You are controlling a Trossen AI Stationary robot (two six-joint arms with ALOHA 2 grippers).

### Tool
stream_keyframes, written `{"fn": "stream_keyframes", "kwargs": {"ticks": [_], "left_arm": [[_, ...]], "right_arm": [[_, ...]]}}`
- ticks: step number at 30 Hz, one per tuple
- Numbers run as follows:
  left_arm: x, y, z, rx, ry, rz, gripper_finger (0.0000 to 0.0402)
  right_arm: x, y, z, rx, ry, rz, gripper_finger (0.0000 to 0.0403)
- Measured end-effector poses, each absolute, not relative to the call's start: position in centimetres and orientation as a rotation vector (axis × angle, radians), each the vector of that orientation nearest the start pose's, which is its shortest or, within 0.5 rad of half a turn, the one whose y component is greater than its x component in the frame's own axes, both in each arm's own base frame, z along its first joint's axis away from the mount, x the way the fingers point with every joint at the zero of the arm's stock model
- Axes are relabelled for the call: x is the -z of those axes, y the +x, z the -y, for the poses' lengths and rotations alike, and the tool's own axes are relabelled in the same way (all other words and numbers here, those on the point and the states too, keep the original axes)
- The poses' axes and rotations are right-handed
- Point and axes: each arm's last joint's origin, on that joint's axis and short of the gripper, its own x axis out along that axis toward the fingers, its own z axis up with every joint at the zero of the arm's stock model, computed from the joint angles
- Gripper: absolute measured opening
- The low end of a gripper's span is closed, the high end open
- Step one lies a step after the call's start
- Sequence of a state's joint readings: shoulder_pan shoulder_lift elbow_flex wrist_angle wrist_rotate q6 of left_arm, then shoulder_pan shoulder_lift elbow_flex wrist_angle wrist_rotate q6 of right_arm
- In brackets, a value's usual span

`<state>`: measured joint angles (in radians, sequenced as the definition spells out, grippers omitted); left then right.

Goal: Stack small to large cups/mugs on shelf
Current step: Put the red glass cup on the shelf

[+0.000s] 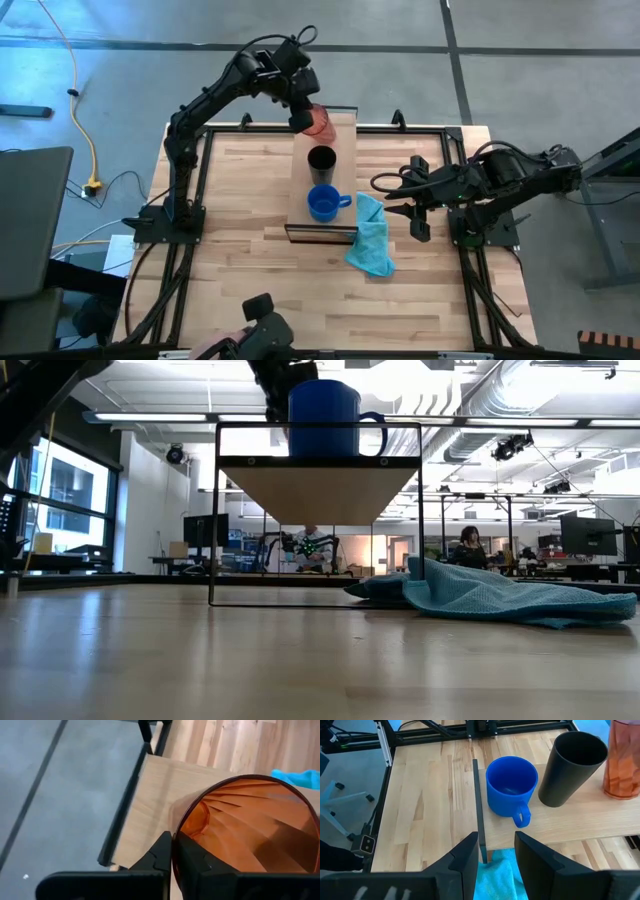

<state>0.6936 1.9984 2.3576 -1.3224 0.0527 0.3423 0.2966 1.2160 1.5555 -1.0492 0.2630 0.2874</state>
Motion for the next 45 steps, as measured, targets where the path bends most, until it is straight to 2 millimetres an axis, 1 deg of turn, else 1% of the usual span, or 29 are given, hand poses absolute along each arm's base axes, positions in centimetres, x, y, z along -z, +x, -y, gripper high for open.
{"fn": "stream_keyframes", "kwargs": {"ticks": [12,20,26,31,37,45], "left_arm": [[-40.4,29.7,-24.5,-0.437,-0.108,-1.062,0.0001],[-41.0,29.2,-24.2,-0.473,-0.107,-1.058,0.0000],[-41.1,28.7,-24.3,-0.509,-0.159,-1.055,0.0000],[-41.1,28.6,-24.3,-0.489,-0.214,-1.038,0.0000],[-41.0,28.3,-24.2,-0.495,-0.221,-1.062,0.0000],[-41.2,27.6,-24.6,-0.532,-0.224,-1.073,0.0000]], "right_arm": [[-42.8,20.5,-5.6,0.059,0.083,-0.665,0.0119],[-42.8,20.3,-6.3,0.048,0.064,-0.661,0.0119],[-42.8,20.3,-6.4,0.045,0.063,-0.660,0.0119],[-42.8,20.3,-6.4,0.046,0.067,-0.660,0.0119],[-42.8,20.3,-6.4,0.046,0.071,-0.661,0.0119],[-42.8,20.3,-6.4,0.042,0.069,-0.662,0.0119]]}}
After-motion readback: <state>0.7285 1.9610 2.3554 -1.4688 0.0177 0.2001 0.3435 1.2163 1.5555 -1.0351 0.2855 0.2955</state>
